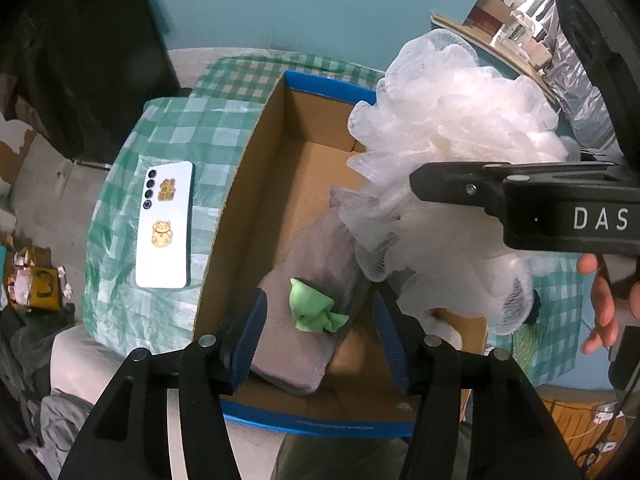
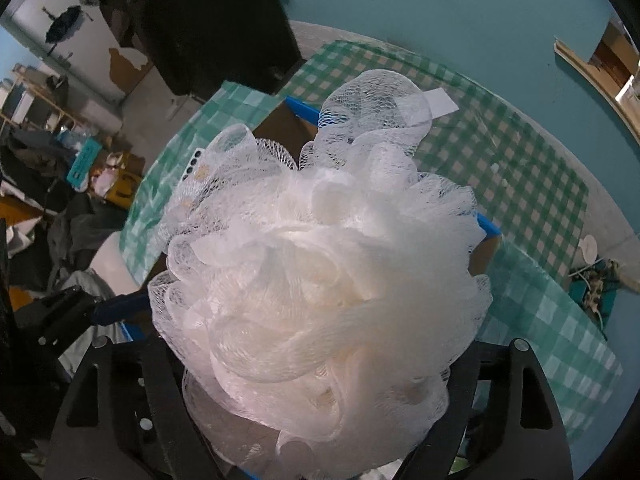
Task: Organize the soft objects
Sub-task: 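Open both grippers to drop the puff and bag into the box, then move the right gripper down to the green glittery sponge on the table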
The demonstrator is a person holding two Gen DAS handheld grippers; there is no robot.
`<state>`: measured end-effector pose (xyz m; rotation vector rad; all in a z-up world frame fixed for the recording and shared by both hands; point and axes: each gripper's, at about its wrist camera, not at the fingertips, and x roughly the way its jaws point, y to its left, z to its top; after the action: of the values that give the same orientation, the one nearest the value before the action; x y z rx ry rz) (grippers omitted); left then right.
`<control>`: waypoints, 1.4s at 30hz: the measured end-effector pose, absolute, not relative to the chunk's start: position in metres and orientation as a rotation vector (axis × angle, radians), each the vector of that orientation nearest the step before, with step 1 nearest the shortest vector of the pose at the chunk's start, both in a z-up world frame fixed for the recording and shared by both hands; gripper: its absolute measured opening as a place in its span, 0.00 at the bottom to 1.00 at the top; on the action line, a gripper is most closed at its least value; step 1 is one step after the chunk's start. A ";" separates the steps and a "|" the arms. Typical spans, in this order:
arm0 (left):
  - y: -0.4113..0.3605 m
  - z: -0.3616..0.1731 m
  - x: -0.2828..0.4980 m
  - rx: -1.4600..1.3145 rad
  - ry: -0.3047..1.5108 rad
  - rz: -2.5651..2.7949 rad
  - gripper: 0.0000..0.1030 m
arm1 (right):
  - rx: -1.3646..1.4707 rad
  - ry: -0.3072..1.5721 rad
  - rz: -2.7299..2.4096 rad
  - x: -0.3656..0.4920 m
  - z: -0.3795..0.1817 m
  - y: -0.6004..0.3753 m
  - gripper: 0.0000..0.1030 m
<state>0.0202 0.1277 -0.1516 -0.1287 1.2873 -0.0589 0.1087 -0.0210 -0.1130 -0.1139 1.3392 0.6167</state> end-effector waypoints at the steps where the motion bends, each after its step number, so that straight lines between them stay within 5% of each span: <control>1: 0.128 -0.151 0.020 -0.128 1.284 -0.059 0.56 | -0.101 1.343 0.615 0.109 -0.113 -0.022 0.81; 42: 0.098 -0.121 -0.015 -0.075 1.219 -0.003 0.61 | -0.080 1.311 0.603 0.076 -0.068 -0.070 0.85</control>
<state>-0.0148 0.0980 -0.1212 -0.0754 1.2185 -0.0026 0.0758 -0.0695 -0.0681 -0.0800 1.3109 0.6031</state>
